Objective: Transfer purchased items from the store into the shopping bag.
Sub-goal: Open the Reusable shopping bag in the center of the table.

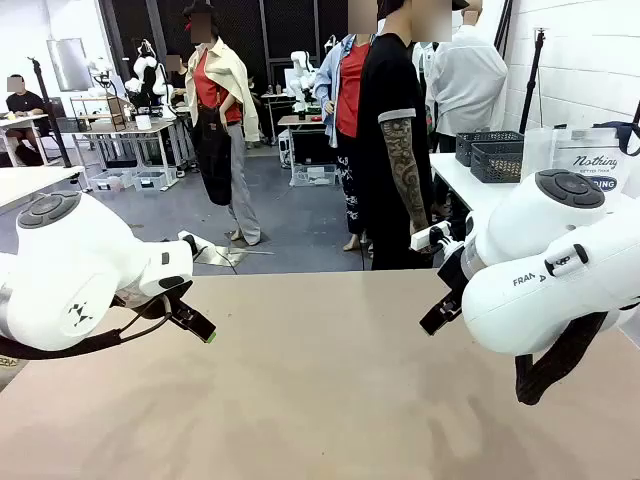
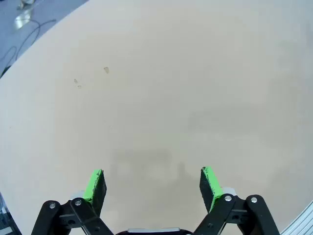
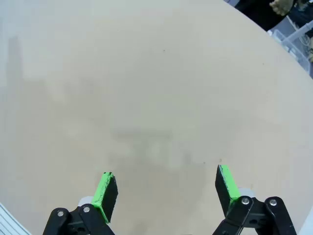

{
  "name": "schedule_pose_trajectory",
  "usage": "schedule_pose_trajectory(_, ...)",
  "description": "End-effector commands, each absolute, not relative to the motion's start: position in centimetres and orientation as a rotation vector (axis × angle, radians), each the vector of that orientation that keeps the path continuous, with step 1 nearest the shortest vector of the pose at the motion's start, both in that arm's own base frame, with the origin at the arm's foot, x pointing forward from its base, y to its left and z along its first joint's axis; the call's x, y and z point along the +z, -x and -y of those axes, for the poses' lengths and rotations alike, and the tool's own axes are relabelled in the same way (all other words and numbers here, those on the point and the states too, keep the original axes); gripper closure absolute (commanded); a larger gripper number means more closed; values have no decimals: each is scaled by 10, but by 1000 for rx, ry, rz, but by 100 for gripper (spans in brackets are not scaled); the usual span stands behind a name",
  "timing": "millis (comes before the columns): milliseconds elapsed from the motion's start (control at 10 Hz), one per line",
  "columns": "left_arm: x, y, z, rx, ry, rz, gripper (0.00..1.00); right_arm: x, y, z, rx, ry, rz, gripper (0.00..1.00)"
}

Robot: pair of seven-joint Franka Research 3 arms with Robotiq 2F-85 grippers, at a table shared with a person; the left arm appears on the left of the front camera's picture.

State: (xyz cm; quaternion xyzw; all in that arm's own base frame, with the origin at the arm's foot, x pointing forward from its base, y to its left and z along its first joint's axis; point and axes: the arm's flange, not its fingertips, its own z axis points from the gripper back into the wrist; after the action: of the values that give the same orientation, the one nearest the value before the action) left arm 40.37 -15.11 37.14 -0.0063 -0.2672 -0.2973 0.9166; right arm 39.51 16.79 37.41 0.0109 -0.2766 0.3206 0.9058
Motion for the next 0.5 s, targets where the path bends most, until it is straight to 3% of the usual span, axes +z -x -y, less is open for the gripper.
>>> schedule_pose_trajectory(0,371,-404,151,-612,13,550,0,374,-395,-168,662,-22,571,0)
schedule_pose_trajectory(400,371,-404,151,-612,13,550,0,374,-395,-168,662,-22,571,0)
